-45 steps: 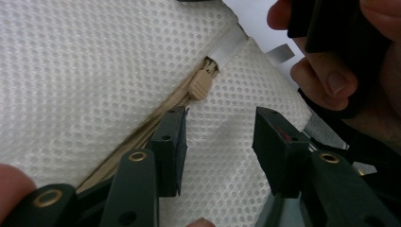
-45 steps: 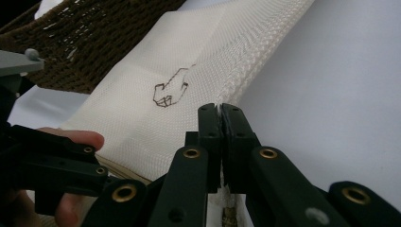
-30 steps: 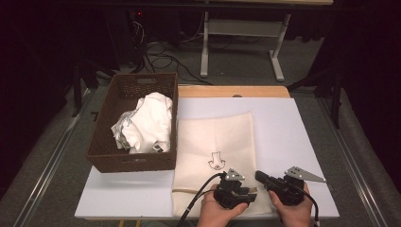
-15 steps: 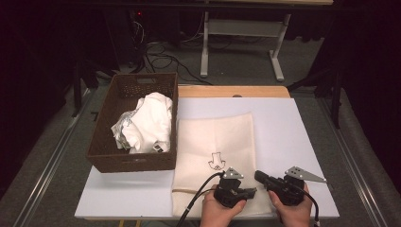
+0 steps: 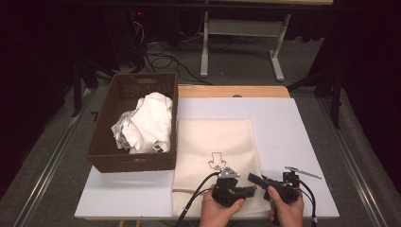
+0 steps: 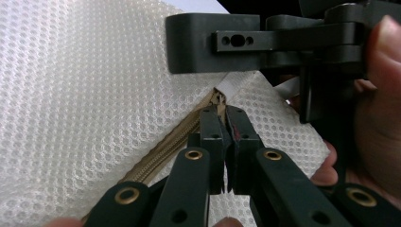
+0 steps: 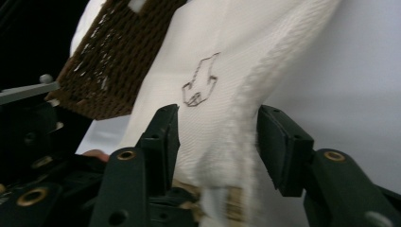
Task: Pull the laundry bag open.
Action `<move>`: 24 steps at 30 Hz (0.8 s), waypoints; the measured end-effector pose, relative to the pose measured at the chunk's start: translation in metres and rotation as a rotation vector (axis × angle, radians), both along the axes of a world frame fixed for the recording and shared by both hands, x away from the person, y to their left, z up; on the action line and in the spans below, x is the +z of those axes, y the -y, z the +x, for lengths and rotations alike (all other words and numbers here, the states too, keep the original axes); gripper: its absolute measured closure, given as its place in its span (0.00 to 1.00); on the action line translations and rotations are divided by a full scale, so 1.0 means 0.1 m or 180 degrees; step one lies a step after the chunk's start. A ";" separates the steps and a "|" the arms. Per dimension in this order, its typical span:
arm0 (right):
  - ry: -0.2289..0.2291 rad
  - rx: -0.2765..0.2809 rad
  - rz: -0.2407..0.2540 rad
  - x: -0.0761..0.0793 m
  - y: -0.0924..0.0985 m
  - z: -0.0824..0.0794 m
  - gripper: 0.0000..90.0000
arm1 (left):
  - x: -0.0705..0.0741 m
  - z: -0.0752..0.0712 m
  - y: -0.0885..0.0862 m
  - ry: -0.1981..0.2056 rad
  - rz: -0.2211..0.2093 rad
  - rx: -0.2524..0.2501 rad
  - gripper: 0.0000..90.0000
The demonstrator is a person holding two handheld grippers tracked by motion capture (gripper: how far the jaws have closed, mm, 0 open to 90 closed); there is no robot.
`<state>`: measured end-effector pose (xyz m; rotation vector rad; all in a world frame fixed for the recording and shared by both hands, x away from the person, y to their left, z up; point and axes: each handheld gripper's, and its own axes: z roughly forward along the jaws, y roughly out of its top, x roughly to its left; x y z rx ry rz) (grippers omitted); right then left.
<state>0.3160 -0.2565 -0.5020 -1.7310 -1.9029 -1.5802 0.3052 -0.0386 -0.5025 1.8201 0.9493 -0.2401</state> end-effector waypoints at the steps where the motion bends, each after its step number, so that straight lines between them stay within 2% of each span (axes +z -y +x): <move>1: 0.0019 0.0034 0.0003 0.00 -0.03 0.00 0.61 | 0.00 0.00 0.00 -0.0006 0.0002 0.0000 0.96; 3: 0.0056 0.0041 -0.0028 0.00 -0.09 -0.02 0.68 | -0.01 0.00 -0.01 -0.0022 -0.0011 0.0016 0.96; 7: 0.0076 -0.0004 -0.0081 0.00 -0.08 -0.01 0.84 | -0.01 0.01 -0.03 -0.0080 -0.0061 0.0037 0.96; 10: 0.0103 0.0041 -0.0076 0.01 -0.08 -0.02 0.92 | -0.01 0.03 -0.03 -0.0208 -0.0113 0.0058 0.96; 17: 0.0222 0.0061 -0.0174 0.04 -0.10 -0.05 0.96 | -0.02 0.04 -0.06 -0.0326 -0.0155 0.0094 0.96; 21: 0.0266 0.0101 -0.0229 0.07 -0.11 -0.04 0.96 | -0.02 0.04 -0.09 -0.0381 -0.0223 0.0136 0.96; 24: 0.0370 0.0114 -0.0322 0.11 -0.13 -0.06 0.96 | -0.02 0.03 -0.11 -0.0430 -0.0326 0.0172 0.96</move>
